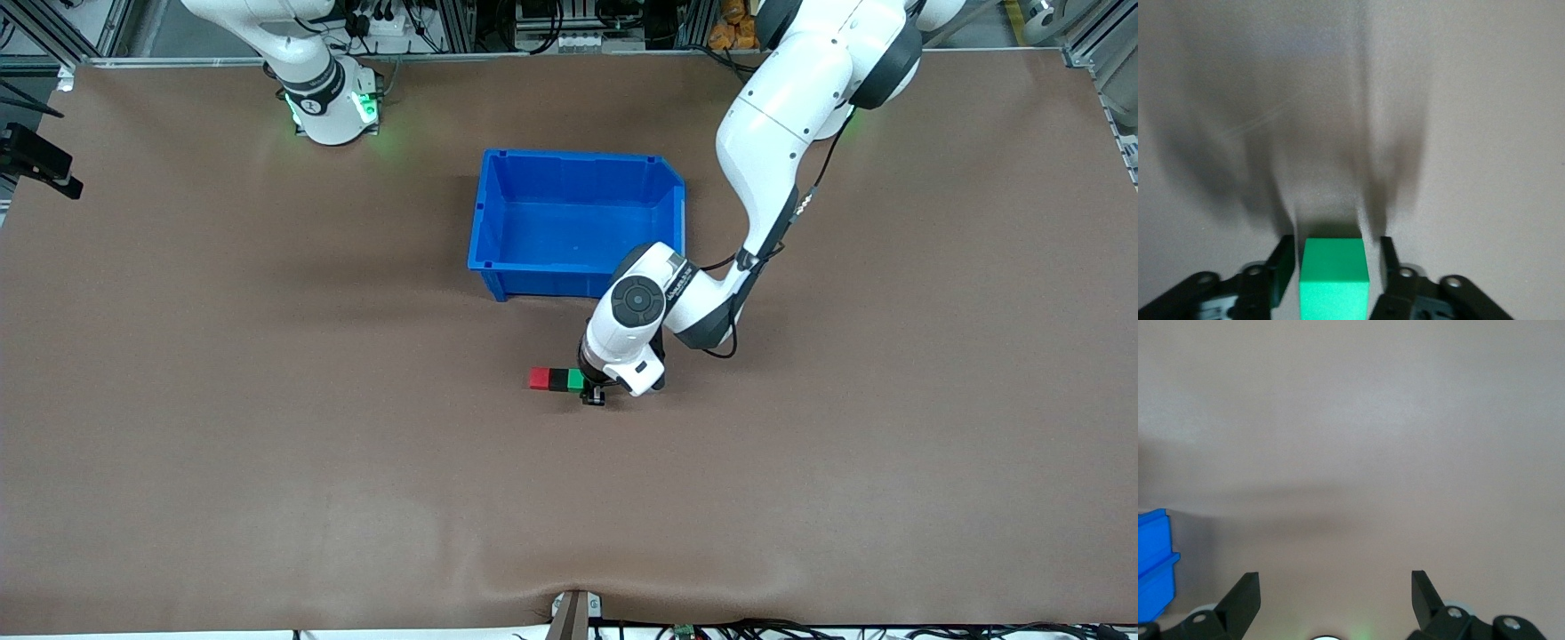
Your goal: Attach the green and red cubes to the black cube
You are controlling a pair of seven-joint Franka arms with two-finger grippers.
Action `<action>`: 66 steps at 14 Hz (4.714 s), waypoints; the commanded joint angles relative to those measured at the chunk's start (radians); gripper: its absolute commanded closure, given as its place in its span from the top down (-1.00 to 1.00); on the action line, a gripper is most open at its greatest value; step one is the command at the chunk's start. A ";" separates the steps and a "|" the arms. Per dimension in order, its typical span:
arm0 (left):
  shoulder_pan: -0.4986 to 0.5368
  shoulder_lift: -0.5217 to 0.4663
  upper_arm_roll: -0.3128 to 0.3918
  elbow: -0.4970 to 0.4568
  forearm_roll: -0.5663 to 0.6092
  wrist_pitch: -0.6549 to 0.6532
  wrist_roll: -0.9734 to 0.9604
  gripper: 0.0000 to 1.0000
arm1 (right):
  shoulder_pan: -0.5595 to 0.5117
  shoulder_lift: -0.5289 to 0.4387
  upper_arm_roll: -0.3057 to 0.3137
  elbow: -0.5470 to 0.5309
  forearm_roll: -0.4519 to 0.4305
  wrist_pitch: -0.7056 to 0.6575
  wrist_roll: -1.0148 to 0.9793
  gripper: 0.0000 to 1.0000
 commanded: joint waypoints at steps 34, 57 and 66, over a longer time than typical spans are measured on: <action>0.787 -0.823 -0.151 -0.499 0.059 -0.492 1.927 1.00 | 0.010 0.018 0.000 0.026 0.014 -0.014 -0.001 1.00; 0.552 -0.947 0.118 -0.122 0.003 -1.011 2.235 1.00 | 0.010 0.019 -0.001 0.026 0.014 -0.014 0.002 1.00; 0.547 -0.962 0.116 -0.125 -0.033 -1.025 2.226 1.00 | 0.009 0.019 -0.001 0.025 0.014 -0.016 0.002 1.00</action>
